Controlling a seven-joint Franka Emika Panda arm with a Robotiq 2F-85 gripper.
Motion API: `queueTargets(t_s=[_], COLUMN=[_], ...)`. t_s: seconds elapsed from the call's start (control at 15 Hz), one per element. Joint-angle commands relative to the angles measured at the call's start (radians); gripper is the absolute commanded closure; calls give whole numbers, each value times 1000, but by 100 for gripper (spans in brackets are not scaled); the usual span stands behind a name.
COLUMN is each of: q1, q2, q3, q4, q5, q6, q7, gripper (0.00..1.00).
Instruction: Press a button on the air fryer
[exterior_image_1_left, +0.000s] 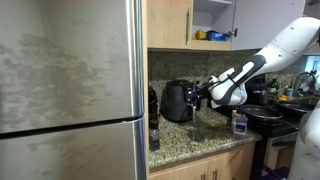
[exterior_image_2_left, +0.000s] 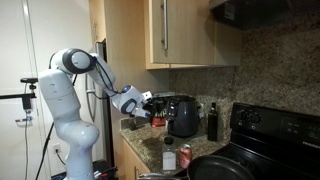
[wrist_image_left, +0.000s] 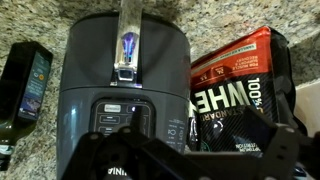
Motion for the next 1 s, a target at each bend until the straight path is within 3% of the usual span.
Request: queueTargets(t_s=[0.0,0.2,0.27,0.33,0.4,0.67,0.73,0.8,0.87,0.93], q1=[77,37,-99,-115,-25,-36,-53,-144,-159,-141], q2=[36,20,30,40,5,5,18,19,20,24], q3=[-61,-44,48,53,0,7,20,85,94,90], q4=[31,87,102,103,80,83,78,69,64,60], q5=[-50,-60,-141,-153,-108,-118,-115,-191,-202,-138], q6=[67,27,20,17,19,19,19,14,15,18], q7=[64,58,120,132,97,107,87,149,147,83], gripper=[0,0,0,0,0,0,0,0,0,0])
